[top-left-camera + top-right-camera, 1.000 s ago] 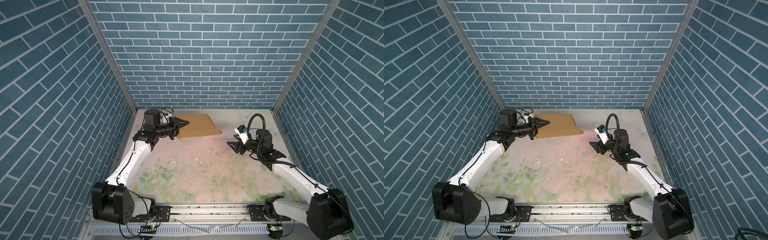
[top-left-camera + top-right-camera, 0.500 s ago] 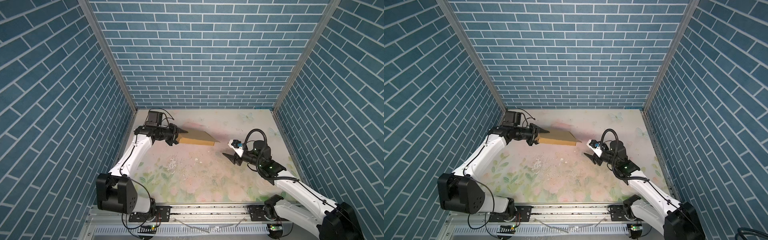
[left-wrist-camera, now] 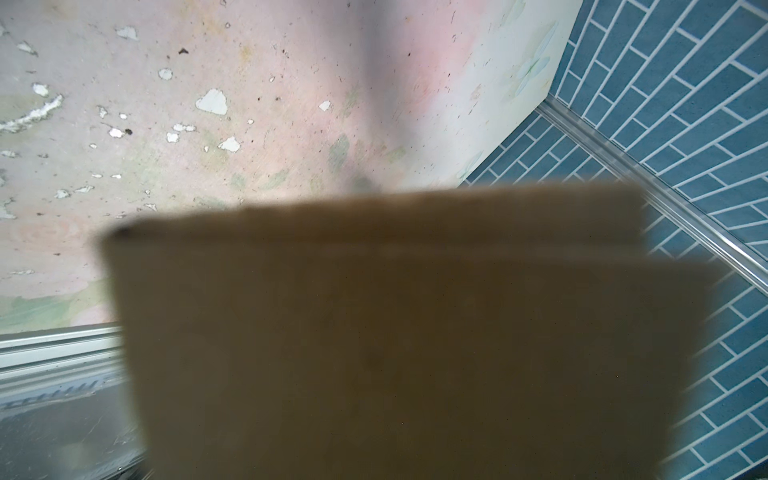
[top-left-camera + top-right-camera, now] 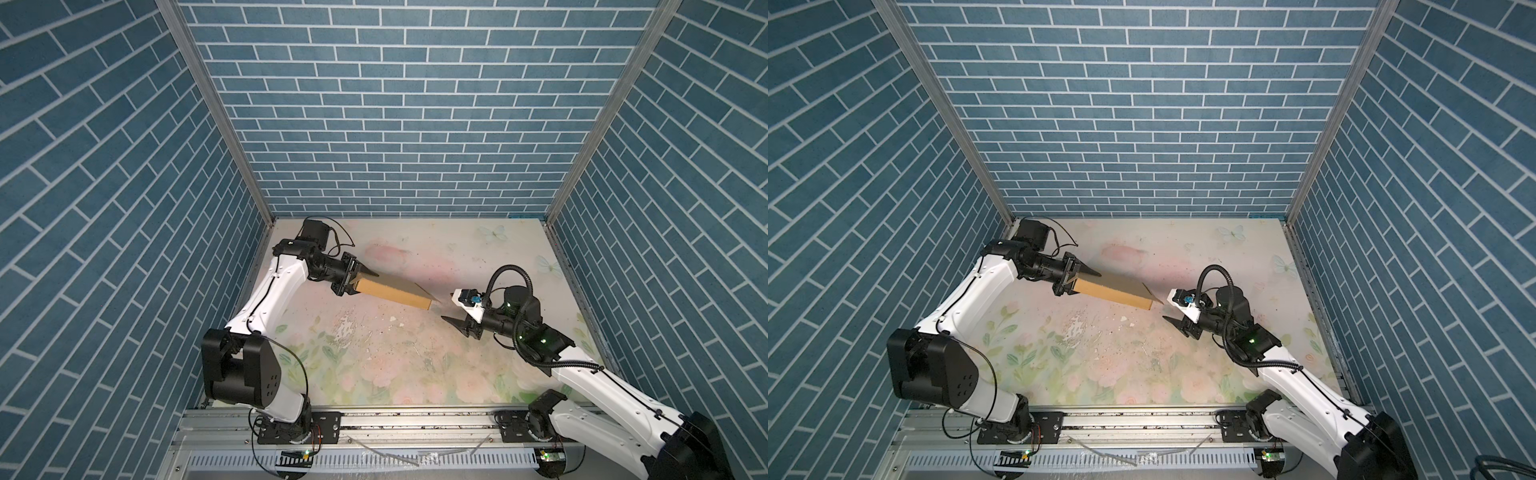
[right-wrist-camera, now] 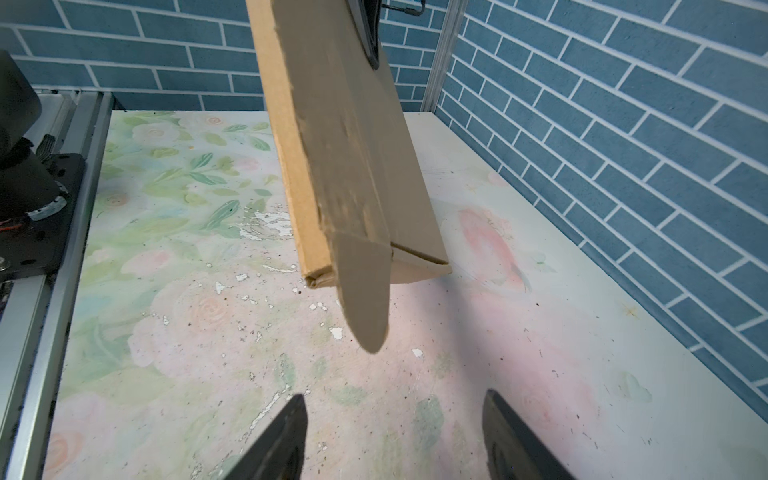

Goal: Fold the paper box
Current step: 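Grasp the box end nearest the right gripper while the left gripper holds the other end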

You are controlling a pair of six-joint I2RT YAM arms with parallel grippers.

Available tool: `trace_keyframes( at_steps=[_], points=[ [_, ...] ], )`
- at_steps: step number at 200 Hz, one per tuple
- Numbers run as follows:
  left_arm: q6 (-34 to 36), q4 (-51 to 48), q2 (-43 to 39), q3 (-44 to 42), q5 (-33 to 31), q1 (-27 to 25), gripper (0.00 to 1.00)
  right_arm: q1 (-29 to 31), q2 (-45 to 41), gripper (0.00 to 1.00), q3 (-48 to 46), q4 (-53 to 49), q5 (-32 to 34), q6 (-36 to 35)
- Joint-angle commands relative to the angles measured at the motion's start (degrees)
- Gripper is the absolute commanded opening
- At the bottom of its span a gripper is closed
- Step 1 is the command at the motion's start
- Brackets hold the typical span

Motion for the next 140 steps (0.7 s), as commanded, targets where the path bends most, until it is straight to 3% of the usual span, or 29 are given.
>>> trace_keyframes(
  at_steps=[1, 54, 140],
  points=[
    [2.8, -3.6, 1.4, 2.0, 2.2, 0.5, 0.17, 1.0, 1.1, 0.67, -0.5, 0.9, -1.5, -2.9],
    [-0.7, 1.3, 1.7, -2.0, 3.8, 0.5, 0.15, 3.6, 3.1, 0.66, -2.7, 10.8, -2.7, 0.0],
    [1.7, -2.4, 3.6, -0.9, 5.0, 0.3, 0.11, 6.6, 11.0, 0.67, -3.0, 22.9, -2.3, 1.7]
  ],
)
